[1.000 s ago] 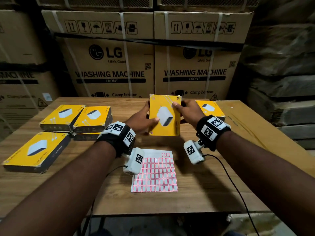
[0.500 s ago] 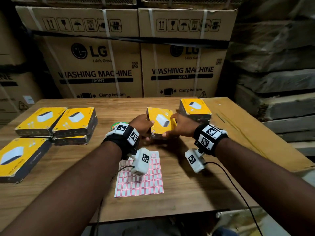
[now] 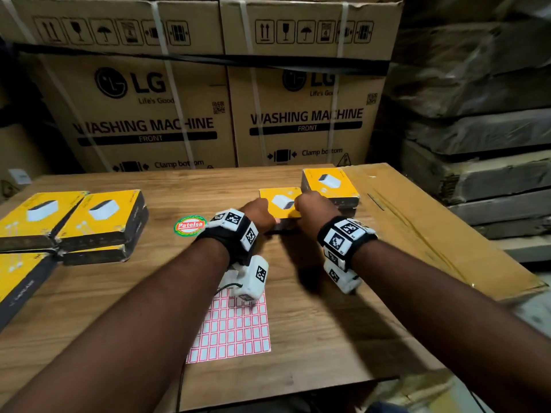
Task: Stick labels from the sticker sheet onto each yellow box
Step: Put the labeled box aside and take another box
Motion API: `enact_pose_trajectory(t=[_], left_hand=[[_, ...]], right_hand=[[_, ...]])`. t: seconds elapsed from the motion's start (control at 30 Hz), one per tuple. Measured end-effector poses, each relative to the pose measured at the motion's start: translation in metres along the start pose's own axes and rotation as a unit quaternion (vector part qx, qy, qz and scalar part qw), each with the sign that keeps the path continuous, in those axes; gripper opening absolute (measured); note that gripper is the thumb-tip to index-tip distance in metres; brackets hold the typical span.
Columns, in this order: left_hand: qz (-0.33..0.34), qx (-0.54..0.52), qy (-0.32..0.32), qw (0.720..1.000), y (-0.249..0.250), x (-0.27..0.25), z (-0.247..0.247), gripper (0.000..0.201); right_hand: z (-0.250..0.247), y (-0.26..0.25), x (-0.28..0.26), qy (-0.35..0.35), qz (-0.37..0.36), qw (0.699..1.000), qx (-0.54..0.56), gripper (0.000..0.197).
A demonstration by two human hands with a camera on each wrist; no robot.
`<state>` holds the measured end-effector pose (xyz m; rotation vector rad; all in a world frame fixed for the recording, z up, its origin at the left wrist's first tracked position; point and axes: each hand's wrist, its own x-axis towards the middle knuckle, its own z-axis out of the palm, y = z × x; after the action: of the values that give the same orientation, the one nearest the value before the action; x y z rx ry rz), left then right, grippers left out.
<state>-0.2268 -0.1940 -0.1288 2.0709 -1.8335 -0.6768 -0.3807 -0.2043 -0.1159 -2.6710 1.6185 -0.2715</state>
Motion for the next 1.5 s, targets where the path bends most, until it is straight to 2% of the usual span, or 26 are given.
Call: enact_pose_trajectory(t=[0.07,0.17,0.37,0.57,1.03,1.13,1.3,1.4,1.5], left_hand=[[0.019,0.06,0.018,0.998,-0.001,0.004,0.007,0.043],[0.032,0.116,0.051,0.991,0.0,0.01,0.013,0.038],[0.025,0.14,0.087,0.986,-0.003,0.02,0.012,0.033],[0.048,0.167,0.084,0.981,-0.005,0.031,0.008,0.032],[0.019,0.167,0.07,0.983,0.013,0.029,0.003,0.029],[0.017,0.167,0.068,0.983,0.015,0.023,-0.002,0.033],[-0.005,0.199,0.1,0.975,-0.006,0.009,-0.033,0.038],[-0.034,0.218,0.093,0.971,-0.027,-0.009,-0.057,0.04],[-0.057,0.235,0.097,0.965,-0.054,-0.039,-0.081,0.042]], right_hand=[[-0.003,-0.003,0.001,0.0,-0.015,0.999,-0.051,0.022],[-0.004,-0.009,0.006,-0.005,-0.041,0.995,-0.093,0.022],[-0.003,-0.005,0.017,-0.004,-0.029,0.999,-0.042,0.02],[0.001,-0.001,0.026,-0.003,-0.013,1.0,-0.003,0.019],[0.001,0.002,0.034,-0.019,0.013,1.0,0.019,0.024],[0.001,0.001,0.03,-0.019,0.014,0.999,0.023,0.024],[-0.001,-0.019,0.025,-0.01,-0.005,0.999,0.037,0.018],[-0.012,-0.049,0.024,-0.004,-0.022,0.998,0.062,0.01],[-0.022,-0.095,0.029,-0.011,-0.071,0.991,0.112,0.009]])
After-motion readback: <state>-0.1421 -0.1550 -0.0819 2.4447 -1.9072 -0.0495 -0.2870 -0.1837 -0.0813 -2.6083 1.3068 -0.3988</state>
